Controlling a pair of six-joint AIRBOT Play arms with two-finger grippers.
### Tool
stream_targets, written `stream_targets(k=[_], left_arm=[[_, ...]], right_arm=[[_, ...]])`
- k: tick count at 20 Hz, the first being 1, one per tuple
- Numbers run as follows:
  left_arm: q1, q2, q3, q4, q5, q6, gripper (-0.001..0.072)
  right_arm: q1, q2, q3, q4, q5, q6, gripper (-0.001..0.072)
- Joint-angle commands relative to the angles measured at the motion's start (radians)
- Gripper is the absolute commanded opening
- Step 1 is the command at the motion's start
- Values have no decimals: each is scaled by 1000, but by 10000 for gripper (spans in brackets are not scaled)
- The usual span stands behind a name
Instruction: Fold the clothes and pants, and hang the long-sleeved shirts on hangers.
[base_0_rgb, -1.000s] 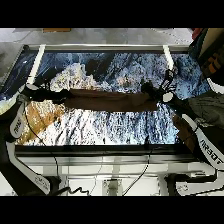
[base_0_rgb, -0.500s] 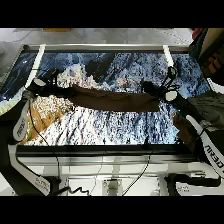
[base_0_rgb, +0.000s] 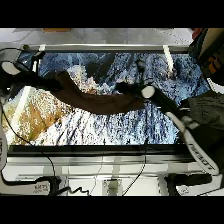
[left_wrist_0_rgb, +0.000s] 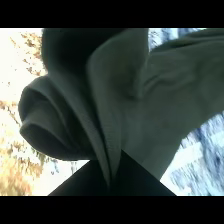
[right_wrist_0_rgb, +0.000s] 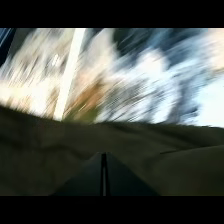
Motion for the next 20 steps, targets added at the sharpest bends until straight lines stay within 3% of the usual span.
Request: stream_targets(k=[1,5,10,15,20], left_arm=[[0,119,1,-11,-80,0,22],[0,190,1,-19,-75,0,22],[-3,167,0,-56,-74,-3,22],[-44,78,-1,-234,-41,-3,22],[-268,-102,-1,-398,171,-3,21]], right_arm=[[144,-153,140,-14,79,1,21],[299,-311,278,-5,90,10,21],[406,-370,358,-21,67,9,21],[266,-330,368,-82,265,9,22],[-22,-163,368,-141,488,9,23]])
